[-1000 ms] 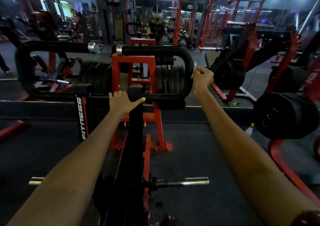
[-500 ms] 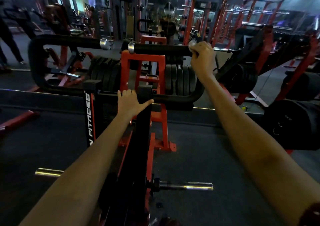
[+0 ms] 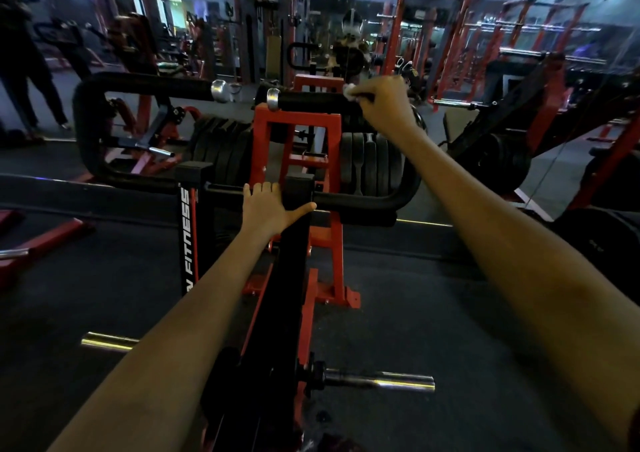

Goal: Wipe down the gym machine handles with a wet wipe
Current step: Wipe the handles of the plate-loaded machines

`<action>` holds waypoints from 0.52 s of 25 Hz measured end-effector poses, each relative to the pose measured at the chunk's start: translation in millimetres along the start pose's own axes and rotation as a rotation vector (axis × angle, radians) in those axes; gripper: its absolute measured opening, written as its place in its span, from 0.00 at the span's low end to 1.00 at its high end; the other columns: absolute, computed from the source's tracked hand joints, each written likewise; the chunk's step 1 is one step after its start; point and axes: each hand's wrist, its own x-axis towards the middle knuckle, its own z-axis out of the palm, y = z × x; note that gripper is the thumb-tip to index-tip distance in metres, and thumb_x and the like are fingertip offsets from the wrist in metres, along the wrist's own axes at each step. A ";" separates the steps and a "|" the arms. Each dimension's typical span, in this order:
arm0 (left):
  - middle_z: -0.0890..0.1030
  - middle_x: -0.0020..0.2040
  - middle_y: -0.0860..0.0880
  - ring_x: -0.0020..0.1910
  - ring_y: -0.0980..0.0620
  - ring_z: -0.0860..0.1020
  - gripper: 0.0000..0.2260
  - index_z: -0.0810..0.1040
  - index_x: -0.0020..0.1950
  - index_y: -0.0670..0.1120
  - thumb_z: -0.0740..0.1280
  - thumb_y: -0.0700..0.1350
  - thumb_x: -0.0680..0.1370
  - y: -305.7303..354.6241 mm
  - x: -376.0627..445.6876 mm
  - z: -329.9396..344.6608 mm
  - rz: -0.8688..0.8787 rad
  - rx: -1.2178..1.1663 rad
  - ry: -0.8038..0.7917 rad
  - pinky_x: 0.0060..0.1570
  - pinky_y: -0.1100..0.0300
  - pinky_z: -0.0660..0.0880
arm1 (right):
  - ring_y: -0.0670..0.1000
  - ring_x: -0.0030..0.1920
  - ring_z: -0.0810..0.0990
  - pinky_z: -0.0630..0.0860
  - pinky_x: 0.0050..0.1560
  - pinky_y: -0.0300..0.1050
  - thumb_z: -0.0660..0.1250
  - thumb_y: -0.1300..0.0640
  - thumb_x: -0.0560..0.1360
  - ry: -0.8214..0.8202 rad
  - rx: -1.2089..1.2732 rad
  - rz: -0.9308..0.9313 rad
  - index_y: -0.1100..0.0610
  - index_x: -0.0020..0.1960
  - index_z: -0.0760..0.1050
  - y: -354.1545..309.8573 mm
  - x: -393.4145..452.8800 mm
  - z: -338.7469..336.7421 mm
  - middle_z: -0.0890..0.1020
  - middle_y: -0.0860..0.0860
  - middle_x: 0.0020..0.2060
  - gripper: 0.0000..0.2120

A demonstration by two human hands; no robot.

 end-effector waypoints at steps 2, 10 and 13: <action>0.72 0.66 0.40 0.69 0.43 0.65 0.42 0.68 0.68 0.39 0.56 0.73 0.70 0.8 -2.4 -1.8 0.001 0.002 -0.035 0.73 0.45 0.51 | 0.47 0.40 0.81 0.79 0.47 0.39 0.67 0.63 0.74 0.159 0.378 0.216 0.62 0.45 0.81 -14.0 -16.4 23.4 0.84 0.53 0.44 0.05; 0.69 0.69 0.41 0.71 0.43 0.63 0.42 0.65 0.71 0.40 0.56 0.72 0.71 3.2 -3.2 -8.9 0.001 0.061 -0.069 0.73 0.46 0.51 | 0.55 0.70 0.66 0.69 0.61 0.40 0.50 0.71 0.80 -0.042 2.041 1.147 0.67 0.70 0.62 -66.5 -14.9 110.0 0.67 0.60 0.69 0.20; 0.67 0.71 0.42 0.72 0.44 0.62 0.43 0.63 0.72 0.40 0.53 0.73 0.71 2.1 -1.0 -9.4 0.001 0.083 -0.099 0.73 0.47 0.50 | 0.55 0.68 0.69 0.66 0.66 0.42 0.54 0.69 0.79 0.155 2.162 1.249 0.67 0.70 0.62 -66.4 3.2 112.3 0.69 0.60 0.68 0.19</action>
